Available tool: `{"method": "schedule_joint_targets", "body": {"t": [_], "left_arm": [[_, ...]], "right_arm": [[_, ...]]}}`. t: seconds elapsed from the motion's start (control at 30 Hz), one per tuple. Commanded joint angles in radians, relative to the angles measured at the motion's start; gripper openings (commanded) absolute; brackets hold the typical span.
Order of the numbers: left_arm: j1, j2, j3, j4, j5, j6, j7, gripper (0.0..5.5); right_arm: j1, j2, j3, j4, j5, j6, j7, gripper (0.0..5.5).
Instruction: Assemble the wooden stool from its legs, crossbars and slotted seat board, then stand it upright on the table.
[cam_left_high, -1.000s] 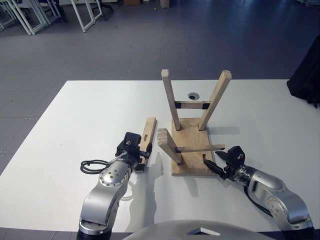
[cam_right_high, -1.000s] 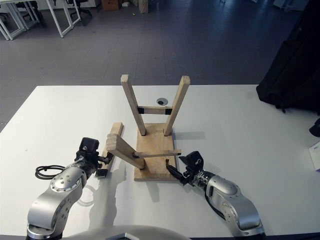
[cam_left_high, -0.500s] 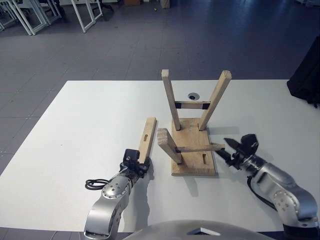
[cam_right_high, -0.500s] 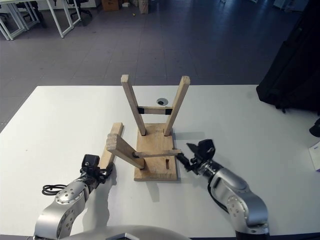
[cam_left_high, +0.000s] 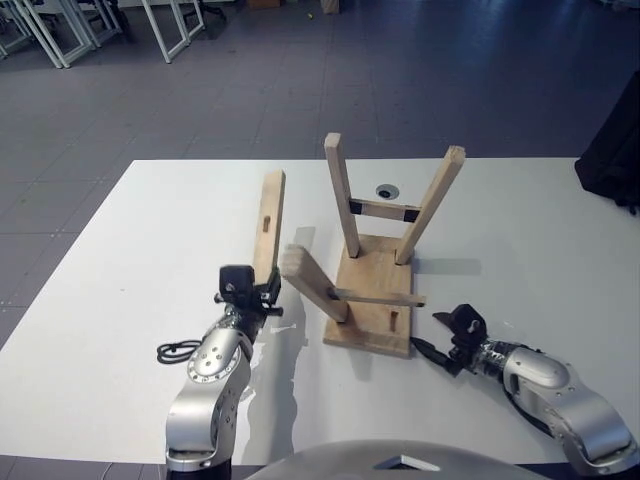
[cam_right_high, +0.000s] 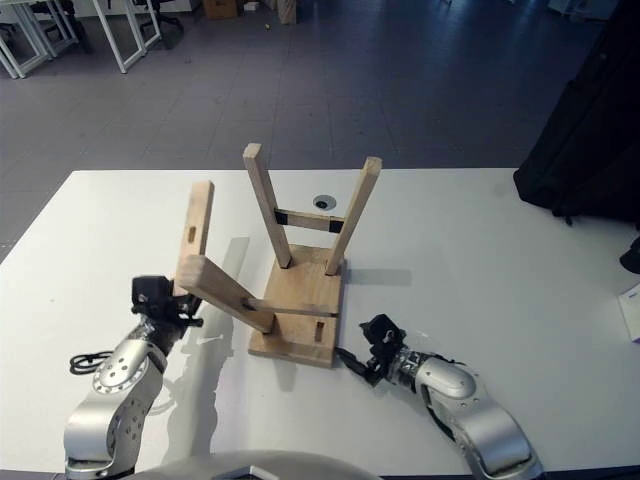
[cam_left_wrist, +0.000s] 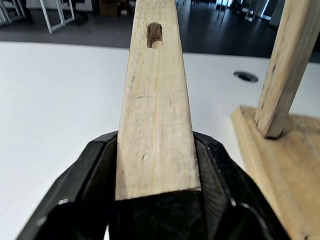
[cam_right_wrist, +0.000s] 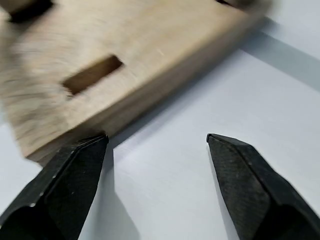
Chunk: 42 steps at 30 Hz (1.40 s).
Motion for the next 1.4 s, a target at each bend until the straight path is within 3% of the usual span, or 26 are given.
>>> {"method": "schedule_joint_targets", "body": {"t": [0.03, 0.13, 0.2, 0.27, 0.33, 0.53, 0.67, 0.9, 1.3, 1.4], "left_arm": [[-0.124, 0.043, 0.098, -0.012, -0.065, -0.052, -0.043, 2.04], [-0.291, 0.135, 0.344, 0.007, -0.325, -0.055, -0.122, 2.04], [-0.415, 0.24, 0.476, 0.05, -0.646, 0.034, -0.224, 2.04], [-0.511, 0.356, 0.518, 0.133, -0.945, 0.155, -0.348, 2.04], [-0.58, 0.447, 0.492, 0.238, -1.118, 0.275, -0.495, 2.04], [-0.713, 0.492, 0.25, 0.515, -1.016, 0.35, -0.824, 2.04], [-0.779, 0.473, 0.149, 0.612, -0.951, 0.333, -0.951, 2.04], [-0.801, 0.471, 0.09, 0.622, -0.913, 0.352, -1.029, 2.04], [-0.791, 0.469, 0.081, 0.606, -0.901, 0.376, -1.032, 2.04], [-0.79, 0.471, 0.079, 0.605, -0.9, 0.392, -1.022, 2.04]], "right_arm": [[-0.051, -0.008, -0.099, 0.006, 0.032, 0.034, -0.003, 3.66], [-0.186, -0.012, -0.337, -0.018, 0.204, 0.168, -0.023, 3.66], [-0.373, 0.005, -0.473, -0.06, 0.5, 0.35, -0.07, 3.66], [-0.583, -0.013, -0.517, -0.014, 0.896, 0.412, -0.108, 3.66], [-0.744, -0.004, -0.517, 0.104, 1.114, 0.423, -0.102, 3.66], [-0.959, 0.151, -0.376, 0.424, 1.191, 0.492, -0.057, 4.66], [-1.06, 0.208, -0.361, 0.539, 1.215, 0.509, -0.067, 4.66], [-1.159, 0.238, -0.35, 0.621, 1.155, 0.508, -0.038, 4.66], [-1.155, 0.243, -0.344, 0.64, 1.1, 0.558, 0.041, 2.44], [-1.159, 0.242, -0.345, 0.642, 1.073, 0.555, 0.063, 2.25]]}}
